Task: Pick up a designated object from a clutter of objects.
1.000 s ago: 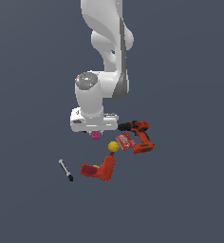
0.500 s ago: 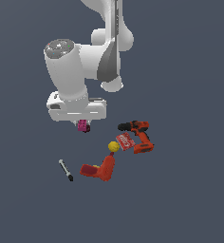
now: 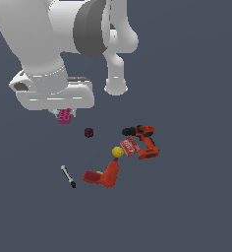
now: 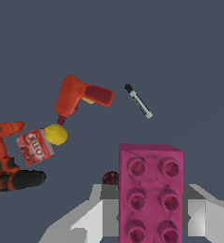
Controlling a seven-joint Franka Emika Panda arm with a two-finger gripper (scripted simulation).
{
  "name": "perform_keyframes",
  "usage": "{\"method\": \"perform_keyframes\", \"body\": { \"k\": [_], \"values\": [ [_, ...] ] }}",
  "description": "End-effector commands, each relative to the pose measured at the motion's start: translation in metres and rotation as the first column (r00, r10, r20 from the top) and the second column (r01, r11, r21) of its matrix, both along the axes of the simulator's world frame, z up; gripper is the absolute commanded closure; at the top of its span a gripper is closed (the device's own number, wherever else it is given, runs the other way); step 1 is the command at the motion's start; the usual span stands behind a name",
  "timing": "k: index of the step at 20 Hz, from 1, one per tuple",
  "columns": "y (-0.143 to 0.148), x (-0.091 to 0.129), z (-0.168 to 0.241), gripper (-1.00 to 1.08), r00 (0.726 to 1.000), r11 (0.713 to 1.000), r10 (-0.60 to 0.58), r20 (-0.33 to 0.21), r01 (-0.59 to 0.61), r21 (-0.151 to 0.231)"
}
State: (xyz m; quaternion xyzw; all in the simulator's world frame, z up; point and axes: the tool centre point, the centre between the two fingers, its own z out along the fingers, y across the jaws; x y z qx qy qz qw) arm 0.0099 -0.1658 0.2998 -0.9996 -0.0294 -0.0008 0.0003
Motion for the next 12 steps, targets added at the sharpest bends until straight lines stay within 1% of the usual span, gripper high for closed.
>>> {"method": "perform_keyframes", "body": {
  "k": [1,7,12],
  "values": [
    [-0.011,0.004,0.023,1.08,1.000,1.000,0.001,-0.001,-0.001,0.000],
    [-0.033,0.015,0.070,1.08,1.000,1.000,0.001,-0.001,-0.001,0.000],
    [-0.048,0.023,0.101,1.08,1.000,1.000,0.002,-0.001,-0.002,-0.001]
  ]
}}
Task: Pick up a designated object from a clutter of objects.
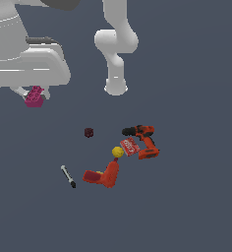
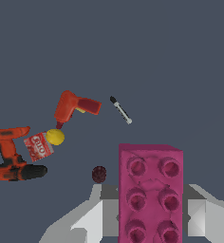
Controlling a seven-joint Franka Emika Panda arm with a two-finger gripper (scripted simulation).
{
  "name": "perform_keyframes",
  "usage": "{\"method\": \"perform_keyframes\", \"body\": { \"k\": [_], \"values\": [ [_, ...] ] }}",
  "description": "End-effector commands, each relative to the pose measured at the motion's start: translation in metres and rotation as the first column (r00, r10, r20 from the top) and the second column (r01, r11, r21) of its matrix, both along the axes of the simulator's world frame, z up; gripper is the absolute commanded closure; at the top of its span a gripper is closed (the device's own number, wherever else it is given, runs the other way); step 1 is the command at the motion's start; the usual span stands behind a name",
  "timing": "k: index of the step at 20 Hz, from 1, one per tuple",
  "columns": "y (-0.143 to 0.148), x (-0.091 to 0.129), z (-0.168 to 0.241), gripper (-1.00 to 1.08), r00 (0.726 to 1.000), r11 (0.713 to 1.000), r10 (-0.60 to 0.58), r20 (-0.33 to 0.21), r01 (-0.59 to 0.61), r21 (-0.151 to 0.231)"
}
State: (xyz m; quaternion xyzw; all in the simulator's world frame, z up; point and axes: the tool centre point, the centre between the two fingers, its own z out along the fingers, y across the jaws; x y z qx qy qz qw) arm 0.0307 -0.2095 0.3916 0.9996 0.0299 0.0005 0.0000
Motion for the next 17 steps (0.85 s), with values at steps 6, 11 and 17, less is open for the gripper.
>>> {"method": "perform_keyframes", "body": {
  "k": [6,11,17],
  "values": [
    [-0.015,0.009,0.032,1.08,1.000,1.000,0.001,-0.001,-0.001,0.000],
    [-0.021,0.012,0.043,1.08,1.000,1.000,0.001,-0.001,-0.001,0.000],
    [-0.023,0.013,0.046,1.08,1.000,1.000,0.001,-0.001,-0.001,0.000]
  ]
}}
